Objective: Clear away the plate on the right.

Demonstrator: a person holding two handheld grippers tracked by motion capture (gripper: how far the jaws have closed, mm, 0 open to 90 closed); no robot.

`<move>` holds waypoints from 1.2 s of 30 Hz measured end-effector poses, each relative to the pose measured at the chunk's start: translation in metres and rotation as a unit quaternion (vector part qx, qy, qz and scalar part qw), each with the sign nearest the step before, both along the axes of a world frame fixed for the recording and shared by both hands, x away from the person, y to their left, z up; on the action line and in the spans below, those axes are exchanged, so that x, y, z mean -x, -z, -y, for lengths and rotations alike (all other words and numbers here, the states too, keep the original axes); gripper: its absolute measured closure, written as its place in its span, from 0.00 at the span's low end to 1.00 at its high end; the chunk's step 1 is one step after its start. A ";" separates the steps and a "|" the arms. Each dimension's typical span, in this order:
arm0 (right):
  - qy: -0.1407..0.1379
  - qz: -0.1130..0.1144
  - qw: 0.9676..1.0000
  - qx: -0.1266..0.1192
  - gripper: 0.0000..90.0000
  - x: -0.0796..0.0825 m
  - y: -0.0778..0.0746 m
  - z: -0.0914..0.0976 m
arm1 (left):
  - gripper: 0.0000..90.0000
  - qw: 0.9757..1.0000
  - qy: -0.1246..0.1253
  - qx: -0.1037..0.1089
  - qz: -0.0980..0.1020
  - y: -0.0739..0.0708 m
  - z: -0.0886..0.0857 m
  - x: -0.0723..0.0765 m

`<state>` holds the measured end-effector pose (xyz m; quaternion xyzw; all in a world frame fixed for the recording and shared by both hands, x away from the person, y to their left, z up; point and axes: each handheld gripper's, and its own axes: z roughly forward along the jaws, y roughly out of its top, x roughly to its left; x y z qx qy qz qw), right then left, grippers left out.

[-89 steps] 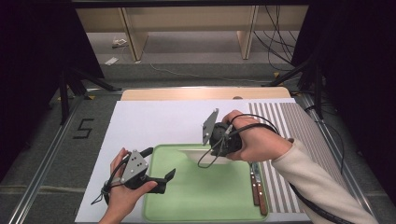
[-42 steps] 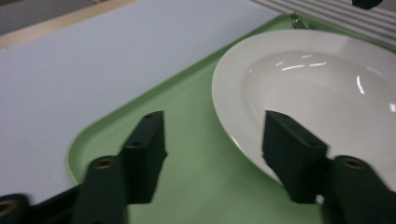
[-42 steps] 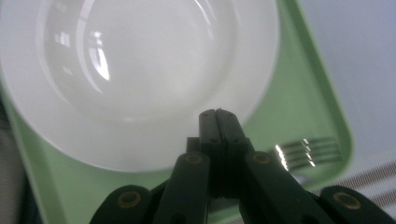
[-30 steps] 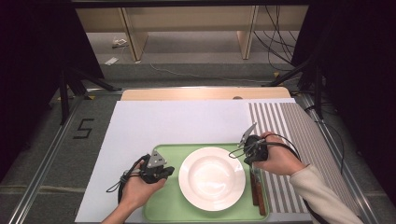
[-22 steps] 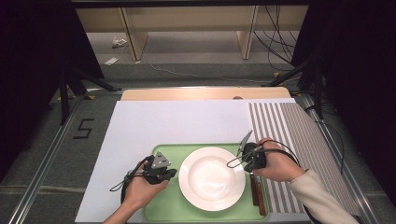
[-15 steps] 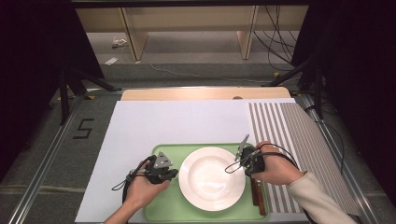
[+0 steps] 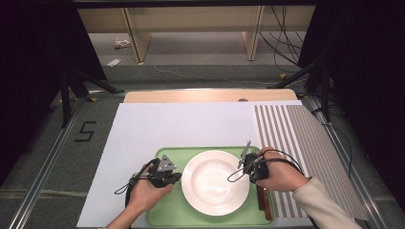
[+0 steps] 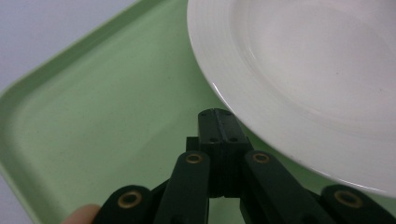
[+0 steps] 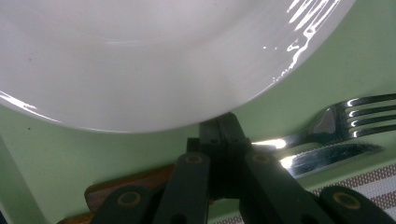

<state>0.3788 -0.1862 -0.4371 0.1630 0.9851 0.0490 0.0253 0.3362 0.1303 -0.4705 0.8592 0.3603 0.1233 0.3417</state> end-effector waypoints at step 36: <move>-0.012 0.012 0.999 -0.042 0.97 0.004 -0.003 -0.007 | 0.97 1.000 -0.027 -0.012 0.003 0.000 -0.017 -0.001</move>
